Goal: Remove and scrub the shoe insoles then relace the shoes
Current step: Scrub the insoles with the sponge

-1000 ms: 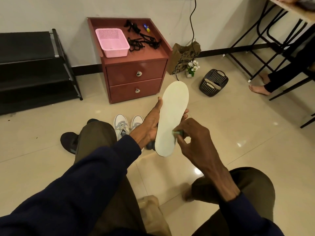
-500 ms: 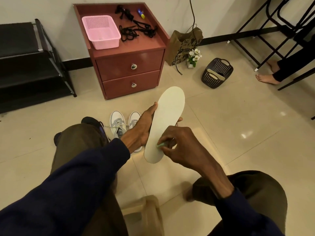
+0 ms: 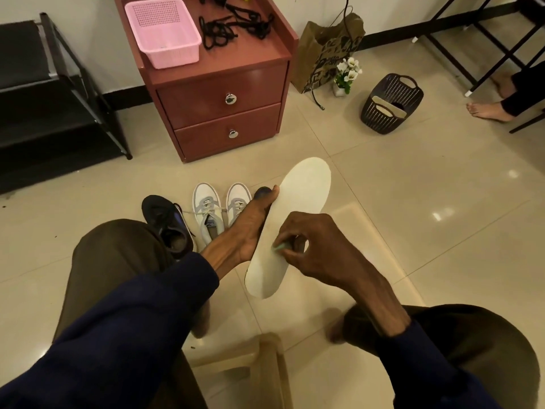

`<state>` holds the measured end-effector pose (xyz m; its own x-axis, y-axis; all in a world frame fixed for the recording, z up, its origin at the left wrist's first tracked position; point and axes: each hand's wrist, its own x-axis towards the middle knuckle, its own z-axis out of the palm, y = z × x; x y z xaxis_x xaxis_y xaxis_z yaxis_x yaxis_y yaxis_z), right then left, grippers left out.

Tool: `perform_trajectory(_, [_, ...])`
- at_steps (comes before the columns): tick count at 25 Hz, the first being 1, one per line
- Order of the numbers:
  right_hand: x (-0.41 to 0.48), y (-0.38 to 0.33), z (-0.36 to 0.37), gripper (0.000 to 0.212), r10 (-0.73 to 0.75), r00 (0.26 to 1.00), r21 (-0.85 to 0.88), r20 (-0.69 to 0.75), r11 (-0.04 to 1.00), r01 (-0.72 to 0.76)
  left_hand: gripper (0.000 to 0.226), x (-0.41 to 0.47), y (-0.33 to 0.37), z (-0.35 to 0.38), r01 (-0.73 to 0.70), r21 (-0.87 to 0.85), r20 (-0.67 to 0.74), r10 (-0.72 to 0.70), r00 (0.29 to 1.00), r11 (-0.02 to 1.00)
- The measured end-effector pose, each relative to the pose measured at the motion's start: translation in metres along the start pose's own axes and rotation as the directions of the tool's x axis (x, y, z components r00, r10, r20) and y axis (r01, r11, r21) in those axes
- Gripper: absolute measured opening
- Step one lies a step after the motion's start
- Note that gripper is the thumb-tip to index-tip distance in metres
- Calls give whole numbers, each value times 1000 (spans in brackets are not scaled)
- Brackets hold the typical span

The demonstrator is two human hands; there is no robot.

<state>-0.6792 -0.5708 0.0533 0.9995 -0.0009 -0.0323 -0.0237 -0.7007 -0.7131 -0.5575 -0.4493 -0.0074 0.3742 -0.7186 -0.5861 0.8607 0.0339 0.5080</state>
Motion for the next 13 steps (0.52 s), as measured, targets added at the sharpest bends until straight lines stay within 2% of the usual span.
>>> perform_trajectory(1, [-1,4,-3,12,15,1000,-13,-8,1000,-15,67,2,0,0,-1,-23,-12,1,1000,1000])
perform_trajectory(3, [1,19,-6,14,25,974,-108,-223,993,-50,65,5,-4,2,11,-31,-14,-12,1000,999])
perform_trajectory(5, [5,31,-6,15,56,901,-159,-430,978,-137,54,3,-7,8,65,-22,-7,-65,998,998])
perform_trajectory(7, [4,33,-6,13,67,847,-123,-528,980,-154,51,1,-9,12,90,16,-9,-90,996,996])
perform_trajectory(8, [3,32,-4,13,48,865,-110,-499,987,-119,49,0,-9,14,97,24,-9,-97,995,995])
perform_trajectory(11, [-4,22,-3,14,24,978,-20,-208,999,-29,43,-1,-9,12,75,6,9,-75,997,997])
perform_trajectory(12, [-3,26,-7,14,31,982,-27,-188,999,-37,45,-2,-10,12,79,24,20,-80,997,997])
perform_trajectory(13, [-1,33,-11,13,56,963,-58,-263,996,-73,47,-2,-11,13,98,33,40,-99,994,995])
